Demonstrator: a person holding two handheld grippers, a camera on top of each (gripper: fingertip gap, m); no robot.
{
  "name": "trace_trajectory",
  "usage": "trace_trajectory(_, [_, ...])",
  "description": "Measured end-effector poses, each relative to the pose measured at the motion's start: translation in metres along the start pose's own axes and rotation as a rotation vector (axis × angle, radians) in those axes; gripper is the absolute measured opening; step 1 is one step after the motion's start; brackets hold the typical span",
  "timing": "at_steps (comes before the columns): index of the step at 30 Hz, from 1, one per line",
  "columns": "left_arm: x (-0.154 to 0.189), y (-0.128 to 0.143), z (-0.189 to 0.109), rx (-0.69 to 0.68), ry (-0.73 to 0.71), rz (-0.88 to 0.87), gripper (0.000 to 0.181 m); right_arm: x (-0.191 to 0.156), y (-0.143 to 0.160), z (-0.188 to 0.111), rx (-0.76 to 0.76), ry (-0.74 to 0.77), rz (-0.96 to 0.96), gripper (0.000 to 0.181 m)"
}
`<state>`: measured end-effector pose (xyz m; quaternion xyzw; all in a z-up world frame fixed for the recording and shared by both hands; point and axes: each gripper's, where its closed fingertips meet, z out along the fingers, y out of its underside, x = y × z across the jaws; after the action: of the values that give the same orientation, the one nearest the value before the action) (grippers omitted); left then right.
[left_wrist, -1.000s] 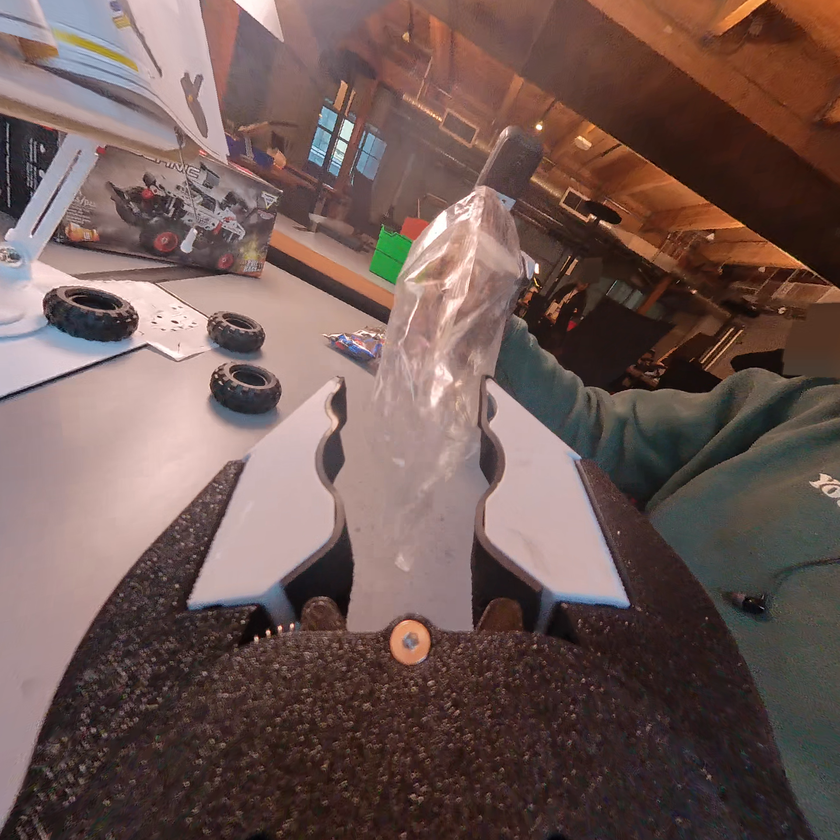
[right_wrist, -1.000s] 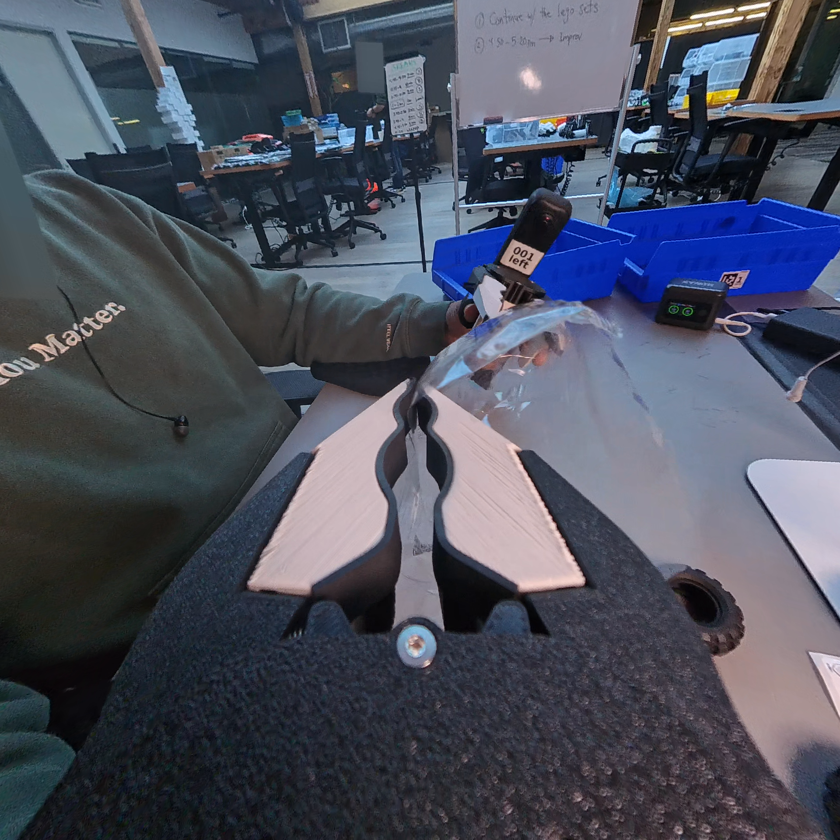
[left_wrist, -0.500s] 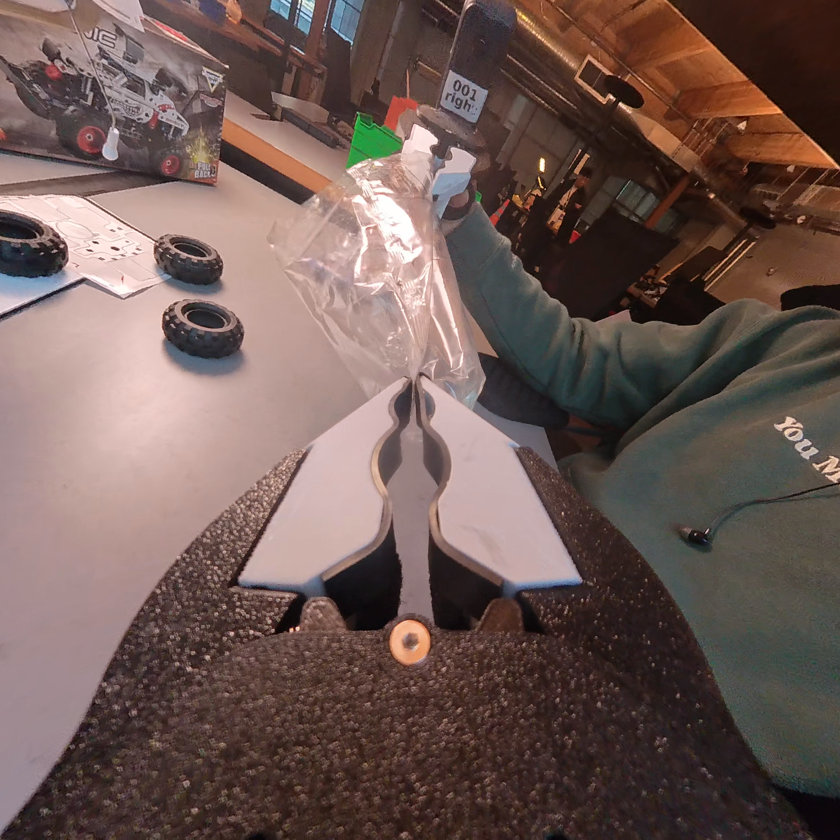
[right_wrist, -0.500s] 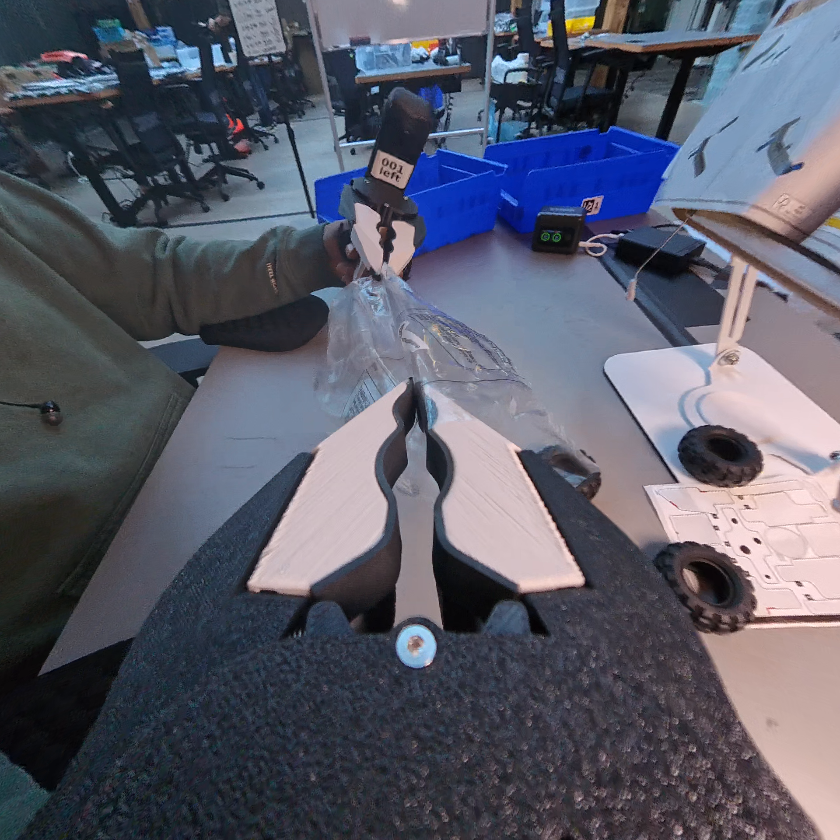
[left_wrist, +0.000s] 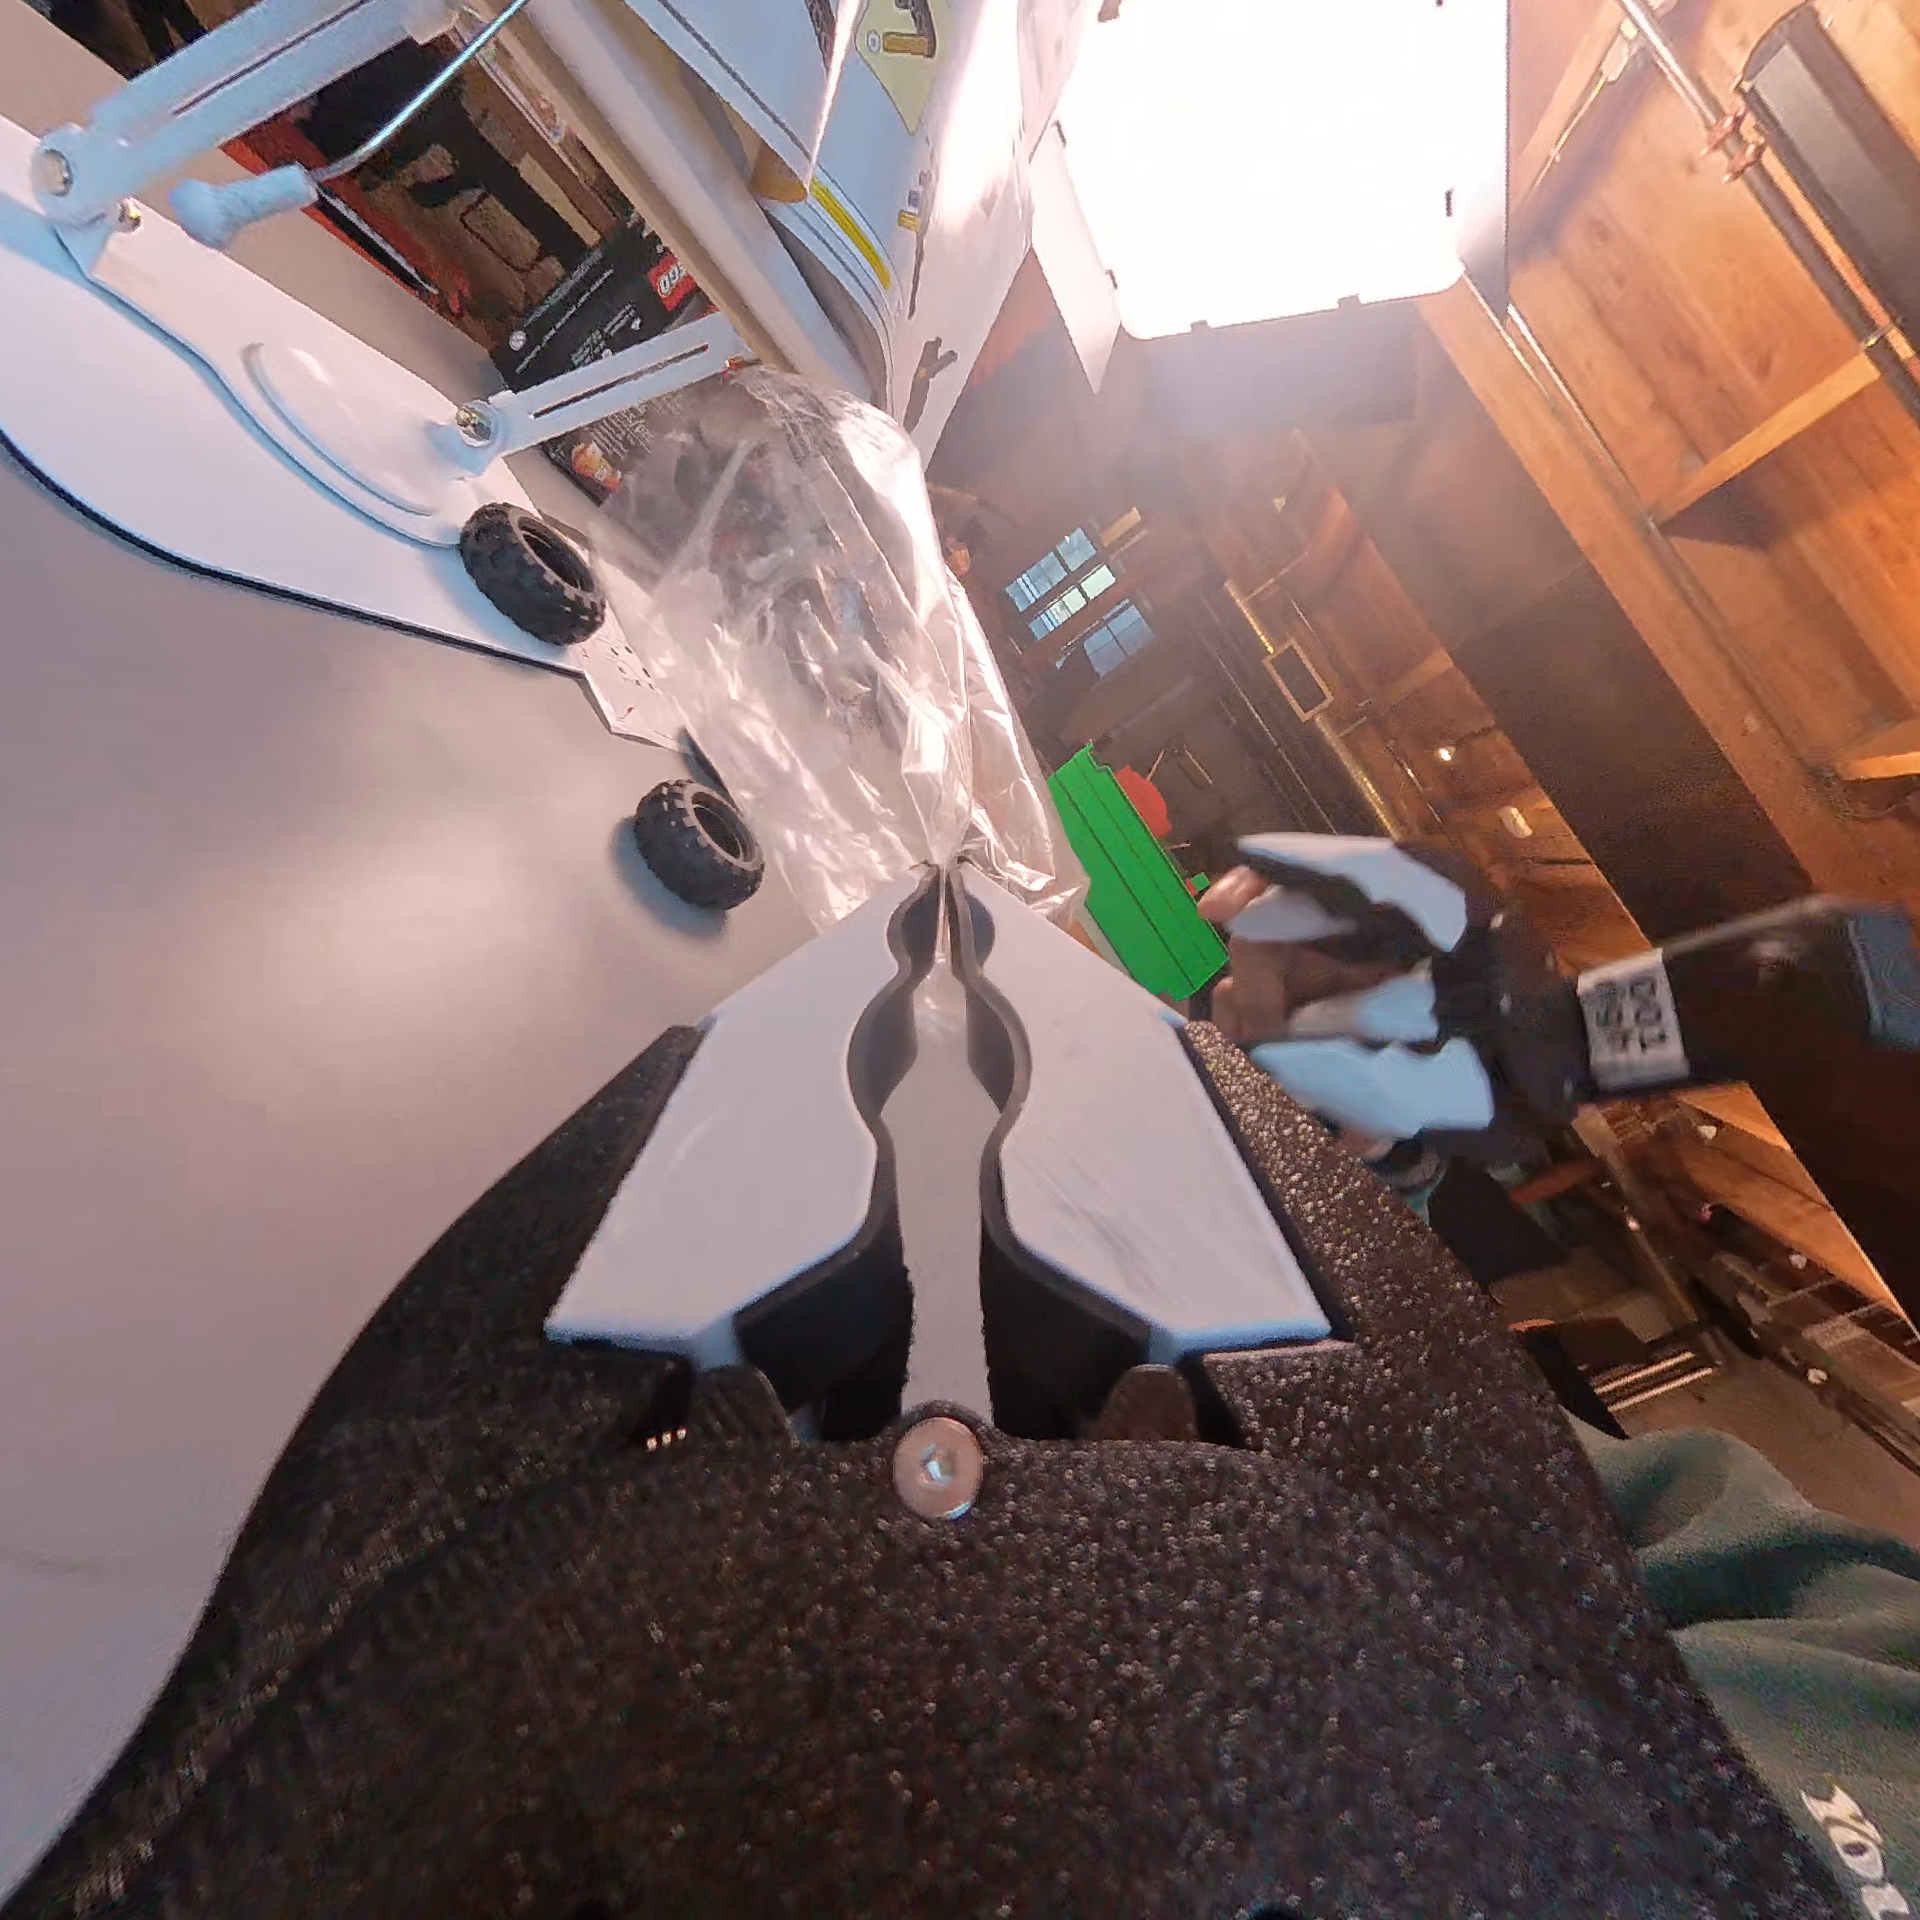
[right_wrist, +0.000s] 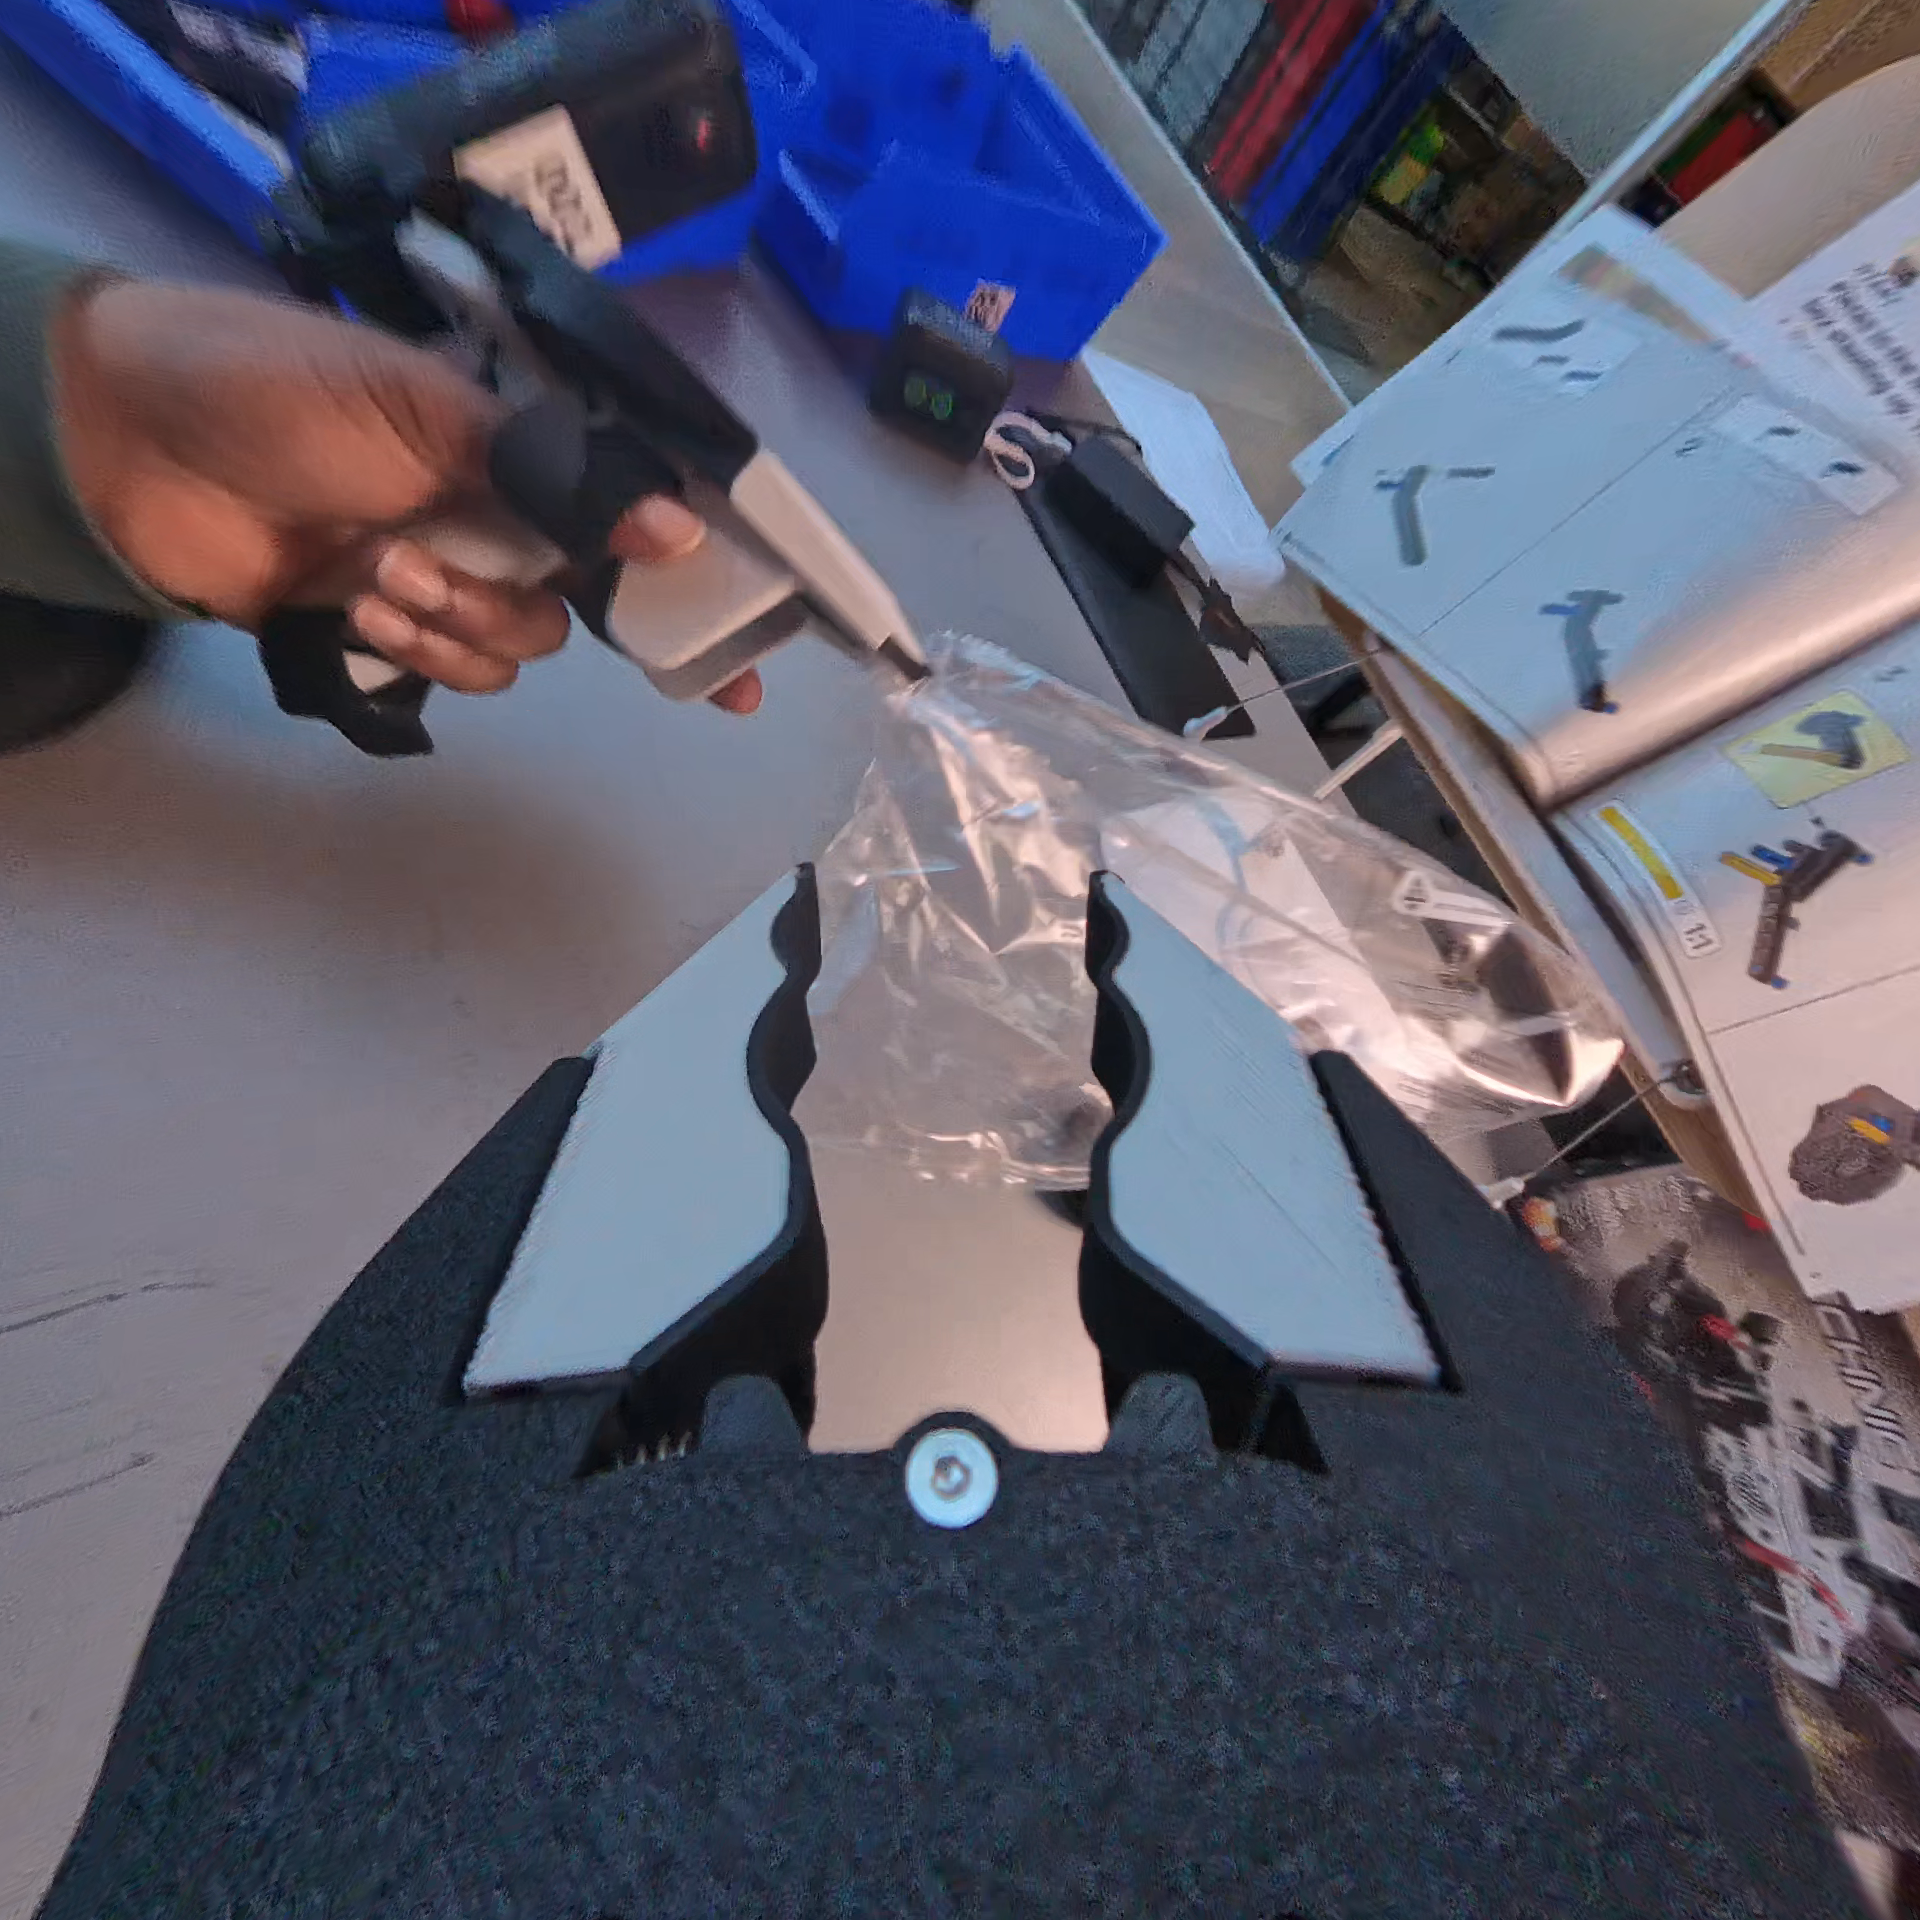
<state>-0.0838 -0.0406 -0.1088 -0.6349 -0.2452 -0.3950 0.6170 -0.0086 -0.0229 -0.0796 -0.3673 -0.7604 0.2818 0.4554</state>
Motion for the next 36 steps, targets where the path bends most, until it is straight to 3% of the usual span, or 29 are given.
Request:
trace_trajectory(2, [0.005,0.002,0.001,0.016,0.007,-0.016,0.001,-0.011,0.025,0.030,-0.132,0.192,-0.192,0.055])
trace_trajectory(4, [0.011,0.003,-0.001,0.026,0.017,-0.028,0.000,-0.010,0.040,0.046,-0.168,0.306,-0.328,0.053])
trace_trajectory(5, [0.012,0.001,-0.003,0.033,0.019,-0.029,0.001,-0.011,0.042,0.050,-0.148,0.323,-0.363,0.037])
trace_trajectory(6, [0.013,-0.002,-0.005,0.044,0.025,-0.035,0.000,-0.008,0.043,0.050,-0.129,0.352,-0.425,0.010])
trace_trajectory(7, [0.012,-0.005,-0.009,0.047,0.030,-0.045,0.000,-0.005,0.042,0.046,-0.104,0.393,-0.505,0.000])
trace_trajectory(12, [-0.001,-0.033,-0.044,0.095,0.023,-0.051,0.000,0.010,0.088,0.014,-0.124,0.358,-0.563,0.000])
trace_trajectory(14, [-0.001,-0.028,-0.044,0.076,0.031,-0.046,0.000,0.007,0.088,0.000,-0.060,0.361,-0.536,0.000])
trace_trajectory(16, [0.006,-0.018,-0.033,0.054,0.059,-0.061,0.000,-0.008,0.069,-0.004,0.038,0.354,-0.481,0.000])
trace_trajectory(18, [0.018,-0.010,-0.022,0.042,0.084,-0.061,0.000,-0.028,0.050,-0.001,0.107,0.354,-0.508,0.046])
trace_trajectory(20, [0.029,-0.003,-0.015,0.031,0.110,-0.065,0.000,-0.029,0.047,0.008,0.063,0.422,-0.563,0.055])
trace_trajectory(21, [0.035,0.001,-0.012,0.025,0.129,-0.073,0.000,-0.021,0.050,0.013,0.020,0.472,-0.593,0.046])
trace_trajectory(22, [0.038,0.003,-0.011,0.020,0.139,-0.074,0.000,-0.015,0.049,0.012,0.022,0.515,-0.622,0.016])
trace_trajectory(23, [0.040,0.003,-0.012,0.015,0.141,-0.065,0.000,-0.012,0.046,0.007,0.062,0.533,-0.663,0.000])
trace_trajectory(28, [0.035,0.020,-0.020,-0.140,0.136,0.008,0.000,-0.014,0.044,-0.025,0.151,0.480,-0.722,0.000])
trace_trajectory(30, [0.029,0.009,-0.029,-0.115,0.137,-0.012,0.000,-0.015,0.055,-0.031,0.164,0.451,-0.750,0.000])
trace_trajectory(33, [0.011,0.044,-0.029,-0.287,0.030,0.078,0.000,-0.023,0.072,-0.035,0.135,0.427,-0.779,0.000])
trace_trajectory(36, [0.011,0.047,-0.035,-0.328,0.070,0.047,0.000,-0.037,0.080,-0.033,0.163,0.369,-0.820,0.000])
